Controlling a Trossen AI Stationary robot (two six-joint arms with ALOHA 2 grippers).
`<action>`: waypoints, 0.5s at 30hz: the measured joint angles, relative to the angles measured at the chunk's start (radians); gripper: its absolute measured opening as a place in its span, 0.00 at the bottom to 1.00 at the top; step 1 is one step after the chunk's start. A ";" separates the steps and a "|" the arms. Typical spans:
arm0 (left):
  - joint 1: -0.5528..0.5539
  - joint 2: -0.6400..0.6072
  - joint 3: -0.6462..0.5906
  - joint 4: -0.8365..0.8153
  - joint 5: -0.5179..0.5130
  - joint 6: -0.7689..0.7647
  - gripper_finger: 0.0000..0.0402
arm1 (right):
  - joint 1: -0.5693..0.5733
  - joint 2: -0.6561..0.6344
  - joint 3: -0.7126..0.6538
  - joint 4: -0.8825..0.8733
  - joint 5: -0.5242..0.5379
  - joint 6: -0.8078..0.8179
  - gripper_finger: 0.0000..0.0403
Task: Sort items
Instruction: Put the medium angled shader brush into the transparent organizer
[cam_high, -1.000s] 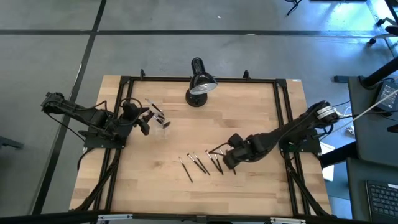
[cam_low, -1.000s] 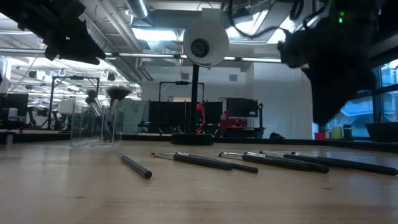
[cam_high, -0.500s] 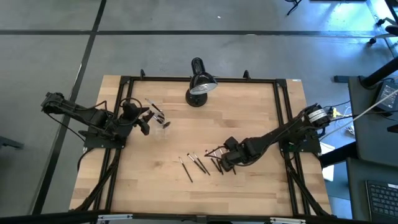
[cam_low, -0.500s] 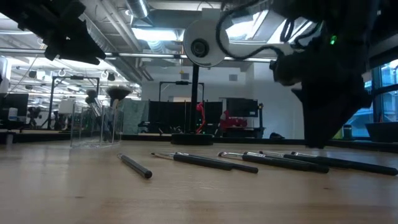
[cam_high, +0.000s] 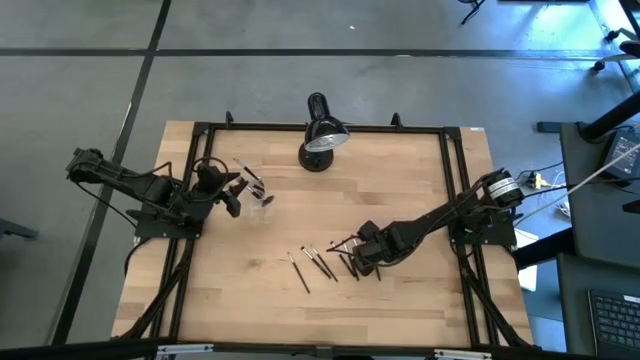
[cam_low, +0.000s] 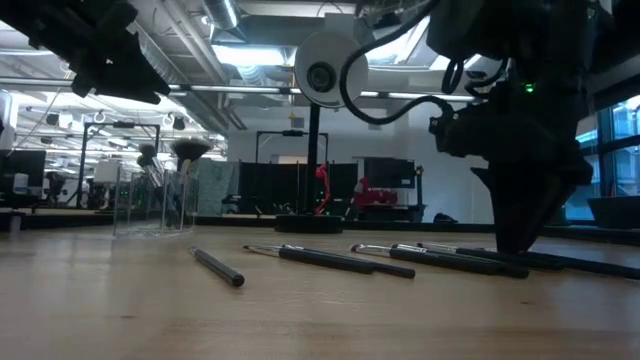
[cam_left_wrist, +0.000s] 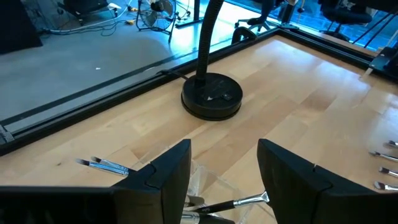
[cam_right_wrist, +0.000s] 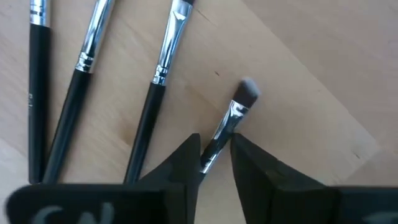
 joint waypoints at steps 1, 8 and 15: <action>0.000 0.000 0.000 0.000 0.000 0.000 0.45 | 0.000 0.000 0.000 -0.005 -0.004 0.000 0.20; 0.000 0.000 0.000 0.000 0.005 0.000 0.45 | 0.000 0.000 0.001 -0.023 -0.026 -0.026 0.06; 0.000 0.000 0.000 0.000 0.005 0.000 0.45 | -0.017 -0.001 -0.001 -0.001 -0.010 -0.107 0.06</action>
